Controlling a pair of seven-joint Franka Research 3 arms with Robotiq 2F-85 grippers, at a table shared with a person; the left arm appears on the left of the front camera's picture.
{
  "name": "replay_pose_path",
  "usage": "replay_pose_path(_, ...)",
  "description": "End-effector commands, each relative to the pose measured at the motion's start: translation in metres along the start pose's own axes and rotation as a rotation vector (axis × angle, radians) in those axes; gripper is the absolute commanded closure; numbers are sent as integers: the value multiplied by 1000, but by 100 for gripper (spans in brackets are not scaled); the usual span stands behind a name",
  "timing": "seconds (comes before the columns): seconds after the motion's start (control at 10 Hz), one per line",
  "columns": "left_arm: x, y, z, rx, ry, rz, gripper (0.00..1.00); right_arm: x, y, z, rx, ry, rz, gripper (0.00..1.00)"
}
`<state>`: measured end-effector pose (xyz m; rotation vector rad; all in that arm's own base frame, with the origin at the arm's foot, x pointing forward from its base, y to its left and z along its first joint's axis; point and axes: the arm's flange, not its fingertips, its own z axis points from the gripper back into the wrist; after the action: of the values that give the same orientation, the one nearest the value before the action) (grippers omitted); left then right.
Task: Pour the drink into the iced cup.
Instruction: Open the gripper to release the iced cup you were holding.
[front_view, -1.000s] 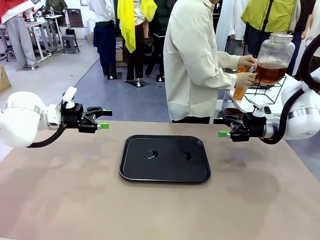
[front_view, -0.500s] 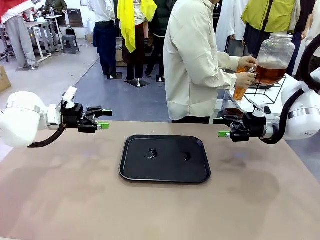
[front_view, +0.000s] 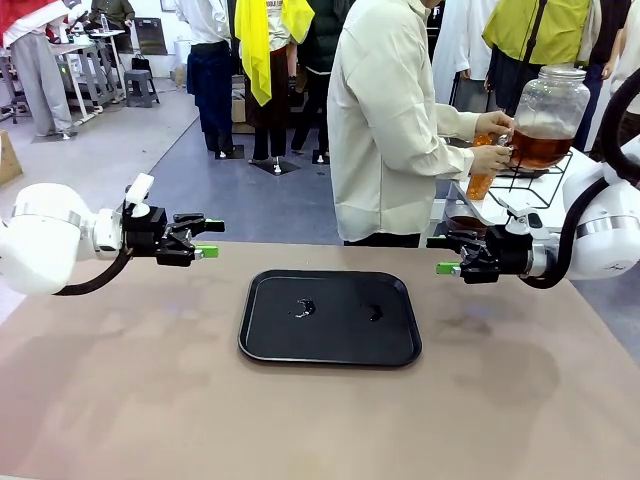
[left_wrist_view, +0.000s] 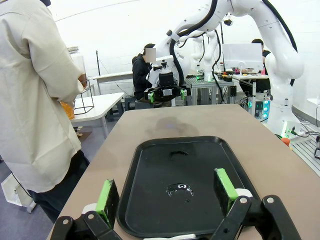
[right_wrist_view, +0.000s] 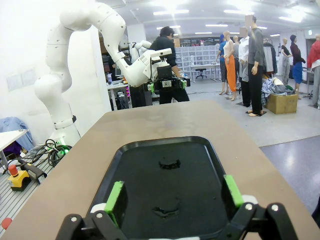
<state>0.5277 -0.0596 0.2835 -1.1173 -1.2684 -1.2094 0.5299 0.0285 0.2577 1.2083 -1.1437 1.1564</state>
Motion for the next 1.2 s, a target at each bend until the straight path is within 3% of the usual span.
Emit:
replay_pose_path(0.0,1,0,0,-3,-4,-2,0,2,-1,-1,3,0,3,0)
replay_pose_path(1.1,1,0,0,-3,-4,-2,0,2,-1,-1,3,0,3,0)
